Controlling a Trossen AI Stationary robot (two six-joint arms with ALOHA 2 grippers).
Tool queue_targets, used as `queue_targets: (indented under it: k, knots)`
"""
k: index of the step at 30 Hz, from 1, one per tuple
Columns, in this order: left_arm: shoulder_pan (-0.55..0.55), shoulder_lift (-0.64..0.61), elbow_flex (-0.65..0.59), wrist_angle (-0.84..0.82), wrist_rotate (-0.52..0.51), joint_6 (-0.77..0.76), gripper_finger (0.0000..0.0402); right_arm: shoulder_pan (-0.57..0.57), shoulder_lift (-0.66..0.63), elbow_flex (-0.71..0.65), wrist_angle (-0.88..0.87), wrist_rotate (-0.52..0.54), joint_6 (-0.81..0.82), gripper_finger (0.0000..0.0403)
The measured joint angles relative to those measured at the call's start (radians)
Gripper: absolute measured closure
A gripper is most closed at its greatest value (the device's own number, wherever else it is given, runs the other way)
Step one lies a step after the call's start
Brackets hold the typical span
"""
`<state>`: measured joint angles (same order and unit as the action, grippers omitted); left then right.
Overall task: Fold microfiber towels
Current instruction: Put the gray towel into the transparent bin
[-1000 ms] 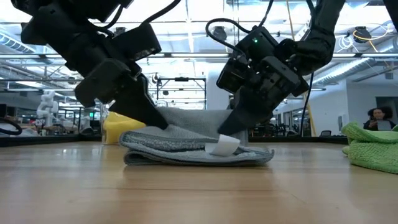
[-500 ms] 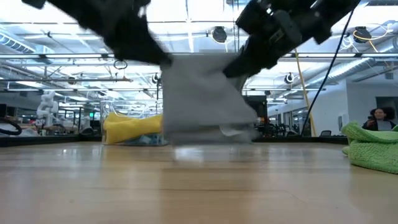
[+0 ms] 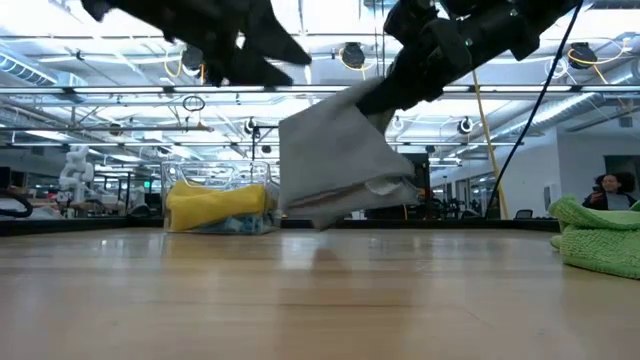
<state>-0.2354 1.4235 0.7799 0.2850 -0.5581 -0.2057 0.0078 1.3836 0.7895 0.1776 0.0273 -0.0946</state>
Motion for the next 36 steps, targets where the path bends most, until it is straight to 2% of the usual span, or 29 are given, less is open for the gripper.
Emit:
queue_targets:
  k: [6, 11, 15, 20, 25, 32, 34, 36]
  knots:
    - [0.093, 0.037, 0.000, 0.065, 0.165, 0.124, 0.0115, 0.001, 0.000, 0.000, 0.042, -0.003, -0.060, 0.0402]
    - [0.180, 0.042, 0.000, 0.139, 0.310, 0.215, 0.0112, -0.001, -0.001, 0.000, 0.043, -0.003, -0.100, 0.0402]
    - [0.265, 0.047, 0.000, 0.129, 0.523, 0.177, 0.0102, -0.001, -0.001, 0.000, 0.043, -0.003, -0.112, 0.0402]
    - [0.317, 0.111, 0.000, 0.154, 0.640, 0.118, 0.0112, -0.001, -0.001, 0.000, 0.058, -0.003, -0.112, 0.0402]
    - [0.304, 0.181, 0.000, 0.219, 0.690, 0.147, 0.0159, -0.001, -0.001, 0.000, 0.061, -0.003, -0.118, 0.0403]
    - [0.299, 0.174, 0.000, 0.188, 0.690, 0.107, 0.0296, -0.001, -0.001, 0.000, 0.053, 0.002, -0.120, 0.0403]
    - [0.299, 0.151, 0.000, 0.187, 0.690, 0.098, 0.0317, -0.002, -0.001, 0.000, 0.055, 0.003, -0.120, 0.0403]
    - [0.299, 0.124, 0.000, 0.176, 0.689, 0.088, 0.0317, -0.005, -0.001, 0.000, 0.055, 0.005, -0.119, 0.0403]
